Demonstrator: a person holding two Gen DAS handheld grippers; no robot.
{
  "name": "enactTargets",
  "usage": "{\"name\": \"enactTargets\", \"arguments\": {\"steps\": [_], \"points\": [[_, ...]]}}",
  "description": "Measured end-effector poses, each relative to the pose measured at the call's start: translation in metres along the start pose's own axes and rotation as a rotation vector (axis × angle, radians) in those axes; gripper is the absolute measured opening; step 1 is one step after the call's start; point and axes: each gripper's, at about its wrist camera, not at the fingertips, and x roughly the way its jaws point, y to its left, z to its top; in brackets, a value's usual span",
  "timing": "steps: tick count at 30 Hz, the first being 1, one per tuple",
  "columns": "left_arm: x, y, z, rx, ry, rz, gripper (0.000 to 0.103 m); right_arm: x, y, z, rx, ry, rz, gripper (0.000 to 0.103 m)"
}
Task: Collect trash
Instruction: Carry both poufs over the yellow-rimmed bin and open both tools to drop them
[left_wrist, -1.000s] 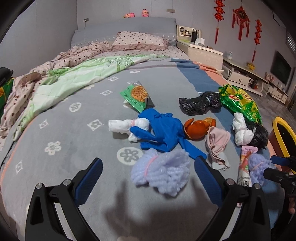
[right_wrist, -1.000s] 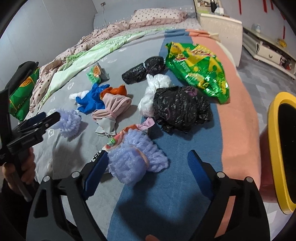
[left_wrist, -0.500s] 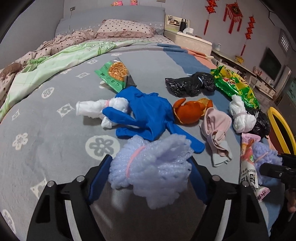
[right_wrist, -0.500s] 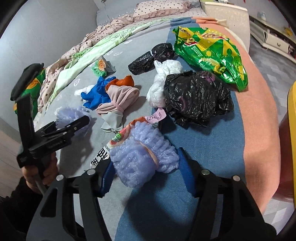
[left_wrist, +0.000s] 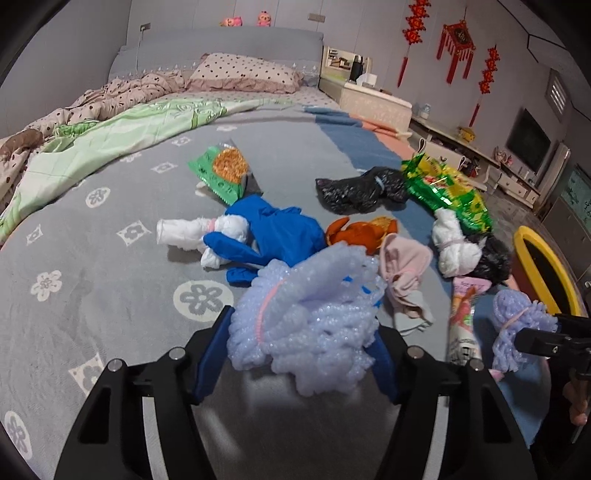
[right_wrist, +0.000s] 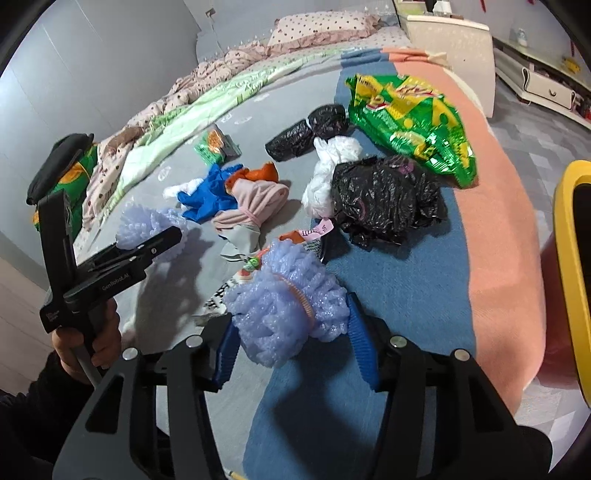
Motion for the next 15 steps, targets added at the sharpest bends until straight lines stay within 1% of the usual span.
{"name": "enactTargets", "arguments": {"steps": [6, 11, 15], "points": [[-0.033, -0.014, 0.002, 0.023, -0.062, -0.005, 0.063, -0.036, -0.002, -0.003, 0.017, -0.07, 0.003, 0.051], [-0.052, -0.029, 0.01, 0.039, -0.074, -0.024, 0.063, -0.068, -0.008, -0.002, 0.037, -0.128, 0.001, 0.051], [-0.068, -0.052, 0.024, 0.064, -0.093, -0.046, 0.063, -0.097, -0.019, 0.003, 0.063, -0.189, -0.004, 0.051]]}}
